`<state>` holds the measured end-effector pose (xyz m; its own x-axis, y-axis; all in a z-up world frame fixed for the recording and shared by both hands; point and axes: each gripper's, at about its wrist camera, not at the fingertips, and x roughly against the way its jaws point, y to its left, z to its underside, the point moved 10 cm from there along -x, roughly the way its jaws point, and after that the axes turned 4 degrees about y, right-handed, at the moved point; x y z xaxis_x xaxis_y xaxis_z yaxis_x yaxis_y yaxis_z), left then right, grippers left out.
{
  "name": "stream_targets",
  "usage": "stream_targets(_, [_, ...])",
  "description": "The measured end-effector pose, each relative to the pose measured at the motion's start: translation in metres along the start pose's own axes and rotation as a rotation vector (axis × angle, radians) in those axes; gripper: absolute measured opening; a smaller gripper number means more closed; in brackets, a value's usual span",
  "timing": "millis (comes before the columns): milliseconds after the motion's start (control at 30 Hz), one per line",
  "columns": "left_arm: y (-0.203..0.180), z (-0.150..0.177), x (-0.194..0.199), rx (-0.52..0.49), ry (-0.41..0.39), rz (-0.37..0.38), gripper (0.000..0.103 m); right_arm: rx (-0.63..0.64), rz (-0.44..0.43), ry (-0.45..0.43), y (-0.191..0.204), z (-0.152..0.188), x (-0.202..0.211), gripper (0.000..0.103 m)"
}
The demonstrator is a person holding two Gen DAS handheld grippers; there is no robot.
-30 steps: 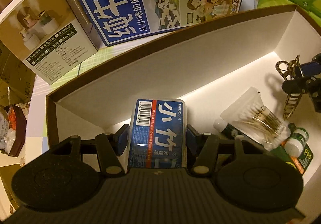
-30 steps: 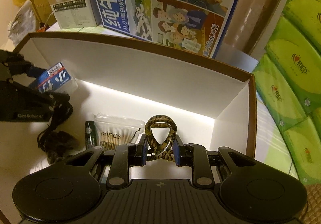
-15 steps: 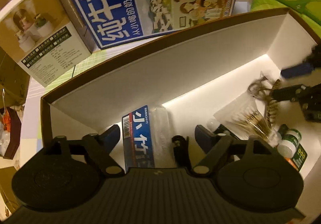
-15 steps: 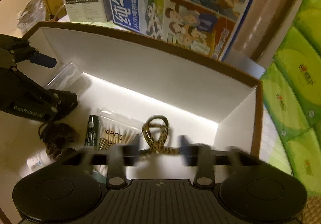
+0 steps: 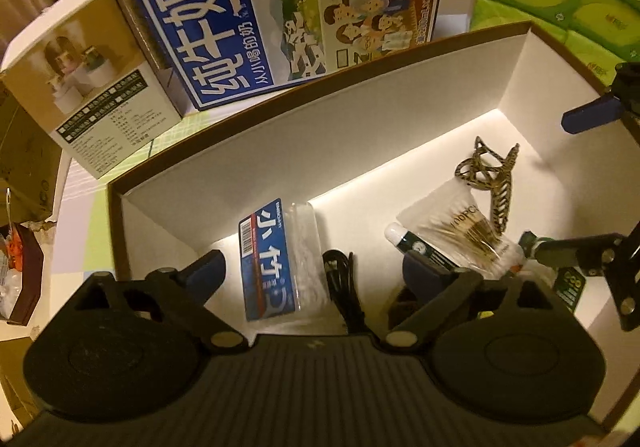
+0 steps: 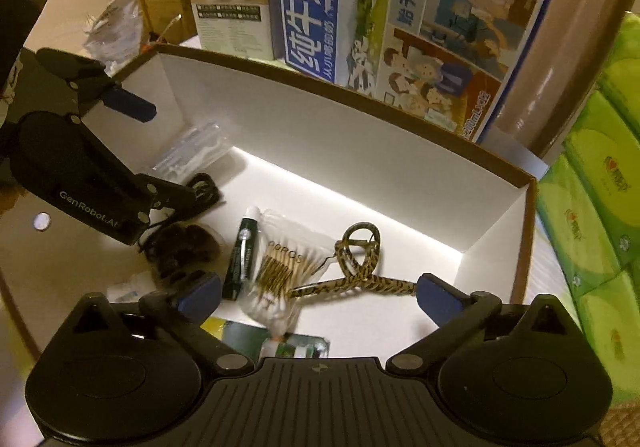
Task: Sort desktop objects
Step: 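Withdraw both tools from the box toward the remaining items on the table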
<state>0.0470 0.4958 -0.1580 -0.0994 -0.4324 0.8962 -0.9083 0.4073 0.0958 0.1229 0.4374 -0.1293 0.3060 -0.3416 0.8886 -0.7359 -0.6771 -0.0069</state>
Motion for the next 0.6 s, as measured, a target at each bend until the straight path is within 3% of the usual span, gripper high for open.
stream_targets(600, [-0.003,0.039,0.076,0.135,-0.031,0.034,0.097,-0.148,-0.014,-0.095,0.013,0.031,0.071,0.101])
